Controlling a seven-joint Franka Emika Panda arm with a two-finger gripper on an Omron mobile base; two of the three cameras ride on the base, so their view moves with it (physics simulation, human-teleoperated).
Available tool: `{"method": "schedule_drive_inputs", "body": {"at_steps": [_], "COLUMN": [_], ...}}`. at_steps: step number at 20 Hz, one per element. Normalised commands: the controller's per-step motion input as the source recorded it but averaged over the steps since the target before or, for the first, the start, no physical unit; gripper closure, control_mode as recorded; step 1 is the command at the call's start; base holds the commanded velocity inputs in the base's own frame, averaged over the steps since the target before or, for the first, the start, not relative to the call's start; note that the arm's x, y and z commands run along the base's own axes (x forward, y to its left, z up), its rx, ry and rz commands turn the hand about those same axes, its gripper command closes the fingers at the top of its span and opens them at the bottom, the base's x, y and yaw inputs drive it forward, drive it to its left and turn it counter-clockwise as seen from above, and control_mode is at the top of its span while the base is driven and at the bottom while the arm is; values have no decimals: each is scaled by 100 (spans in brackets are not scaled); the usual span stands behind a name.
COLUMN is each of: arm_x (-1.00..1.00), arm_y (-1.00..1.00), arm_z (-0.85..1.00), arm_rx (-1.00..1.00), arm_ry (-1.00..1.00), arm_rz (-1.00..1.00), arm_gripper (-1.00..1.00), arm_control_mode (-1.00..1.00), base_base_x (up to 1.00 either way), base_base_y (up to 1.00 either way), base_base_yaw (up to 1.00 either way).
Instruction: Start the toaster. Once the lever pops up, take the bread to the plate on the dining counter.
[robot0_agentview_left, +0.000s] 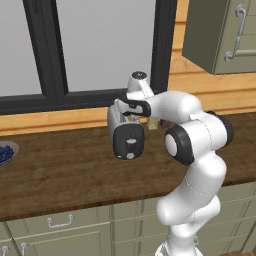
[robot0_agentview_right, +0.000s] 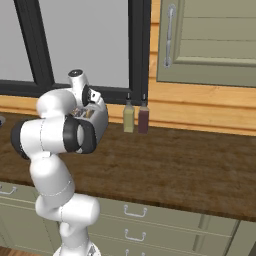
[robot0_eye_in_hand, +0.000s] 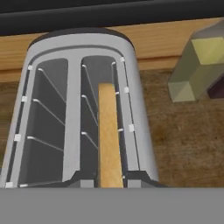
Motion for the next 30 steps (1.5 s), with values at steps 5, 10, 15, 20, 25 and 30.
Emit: {"method": "schedule_drive_inputs", "body": {"at_steps": [5, 10, 15, 20, 25, 30], "arm_x": [-56, -40, -20, -37, -72, -66], "arm_y": [0, 0, 0, 1, 10, 34], "arm_z": [32, 97, 100, 70, 43, 29], "arm_rx": [5, 7, 4, 0, -3, -18], "arm_ry": [-15, -4, -2, -7, -18, -28], "arm_rz": [0, -1, 0, 0, 0, -7], "arm_gripper": [100, 100, 100, 100, 100, 100], "arm_control_mode": [-100, -100, -100, -100, -100, -100], "base_base_x": [0, 0, 0, 0, 0, 0], "base_base_y": [0, 0, 0, 0, 0, 0], "base_base_yaw": [0, 0, 0, 0, 0, 0]}}
